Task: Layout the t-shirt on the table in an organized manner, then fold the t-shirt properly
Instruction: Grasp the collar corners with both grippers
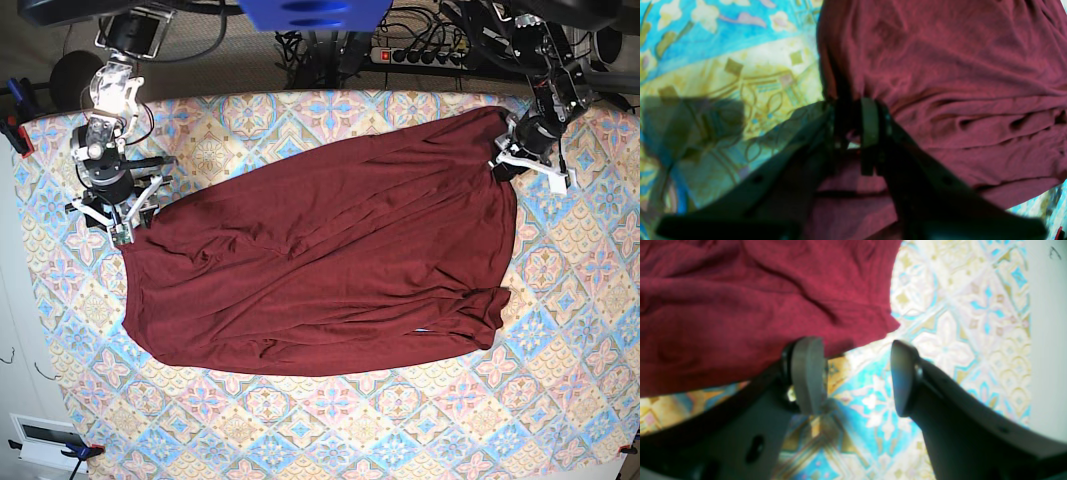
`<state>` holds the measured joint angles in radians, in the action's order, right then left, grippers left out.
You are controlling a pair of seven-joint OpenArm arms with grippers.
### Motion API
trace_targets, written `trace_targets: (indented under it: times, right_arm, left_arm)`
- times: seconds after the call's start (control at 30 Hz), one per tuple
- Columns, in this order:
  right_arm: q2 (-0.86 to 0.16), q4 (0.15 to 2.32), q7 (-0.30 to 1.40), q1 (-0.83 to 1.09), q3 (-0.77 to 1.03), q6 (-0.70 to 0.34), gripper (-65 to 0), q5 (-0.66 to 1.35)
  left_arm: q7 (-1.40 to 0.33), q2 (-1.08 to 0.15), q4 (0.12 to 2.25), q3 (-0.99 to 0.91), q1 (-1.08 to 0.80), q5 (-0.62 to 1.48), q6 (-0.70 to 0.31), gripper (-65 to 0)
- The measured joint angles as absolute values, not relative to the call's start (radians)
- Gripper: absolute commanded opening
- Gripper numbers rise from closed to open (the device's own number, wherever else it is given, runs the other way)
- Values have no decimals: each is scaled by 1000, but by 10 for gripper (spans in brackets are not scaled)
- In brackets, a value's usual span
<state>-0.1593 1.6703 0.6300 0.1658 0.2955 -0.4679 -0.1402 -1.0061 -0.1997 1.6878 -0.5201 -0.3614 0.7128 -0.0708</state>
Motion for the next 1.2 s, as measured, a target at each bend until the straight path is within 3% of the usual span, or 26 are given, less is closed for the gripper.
trace_targets:
  times: [0.17,0.73,1.2]
  right_arm:
    - [-134,1670,630,167,295,-466,-343,-141]
    - [-125,1670,633,167,292,-466,-343,-141]
    - [-123,1687,693,164,252,-467,-342,-141]
  left_arm:
    - [-1050,-202,1689,-511,-367,713,-68,-401]
    - [-1076,-202,1691,-504,-353,714,-75,-402]
    - [-1132,-219,1682,-387,-286,689,-72,-394]
